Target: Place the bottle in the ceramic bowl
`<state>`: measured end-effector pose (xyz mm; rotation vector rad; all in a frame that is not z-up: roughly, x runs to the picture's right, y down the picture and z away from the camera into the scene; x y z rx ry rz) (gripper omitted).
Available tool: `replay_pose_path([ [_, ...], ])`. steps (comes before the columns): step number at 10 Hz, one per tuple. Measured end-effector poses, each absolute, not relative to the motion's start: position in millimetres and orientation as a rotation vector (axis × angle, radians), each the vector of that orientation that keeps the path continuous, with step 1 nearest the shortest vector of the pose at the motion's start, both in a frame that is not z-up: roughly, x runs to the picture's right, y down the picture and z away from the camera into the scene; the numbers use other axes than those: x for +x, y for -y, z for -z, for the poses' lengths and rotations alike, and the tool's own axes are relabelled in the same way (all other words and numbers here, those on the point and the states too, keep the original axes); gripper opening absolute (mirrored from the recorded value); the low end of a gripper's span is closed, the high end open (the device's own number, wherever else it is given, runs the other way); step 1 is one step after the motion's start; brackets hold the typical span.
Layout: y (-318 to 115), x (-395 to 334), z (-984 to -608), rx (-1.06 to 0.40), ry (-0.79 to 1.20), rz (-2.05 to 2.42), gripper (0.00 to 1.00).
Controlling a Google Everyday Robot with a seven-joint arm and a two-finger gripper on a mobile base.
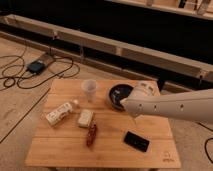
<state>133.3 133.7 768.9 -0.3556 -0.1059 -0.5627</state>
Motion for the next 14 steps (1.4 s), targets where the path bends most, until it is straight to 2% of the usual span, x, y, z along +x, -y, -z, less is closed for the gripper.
replay_pose_path([
  [5,-142,78,-748,-0.347,0.135,0.678,0.8],
  [9,-147,-3,-734,-0.318,0.207,0.766,0.8],
  [14,-132,-111,-730,-0.275,0.294,0.906,0.8],
])
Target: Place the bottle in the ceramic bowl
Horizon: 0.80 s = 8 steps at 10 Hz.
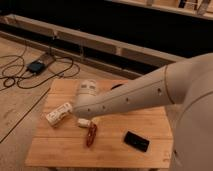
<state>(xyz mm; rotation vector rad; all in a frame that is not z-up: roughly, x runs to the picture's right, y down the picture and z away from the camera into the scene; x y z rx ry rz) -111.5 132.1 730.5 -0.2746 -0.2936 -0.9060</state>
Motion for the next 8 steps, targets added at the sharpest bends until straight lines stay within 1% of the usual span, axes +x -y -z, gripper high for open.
replay_pose_path([
  [8,-125,-251,-716,-0.274,0.385,1.078,0.8],
])
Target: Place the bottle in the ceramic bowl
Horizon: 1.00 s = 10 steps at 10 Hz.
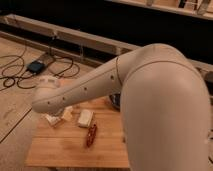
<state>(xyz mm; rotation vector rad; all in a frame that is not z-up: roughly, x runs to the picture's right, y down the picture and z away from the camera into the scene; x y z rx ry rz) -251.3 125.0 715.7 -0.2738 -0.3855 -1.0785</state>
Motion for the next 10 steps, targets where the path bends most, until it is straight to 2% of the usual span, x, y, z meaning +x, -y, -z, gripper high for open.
replay_pose_path([
  [3,-131,-299,-705,-0.276,0.421,1.137,0.8],
  [10,-131,-298,-705,-0.279,0.418,1.139,0.8],
])
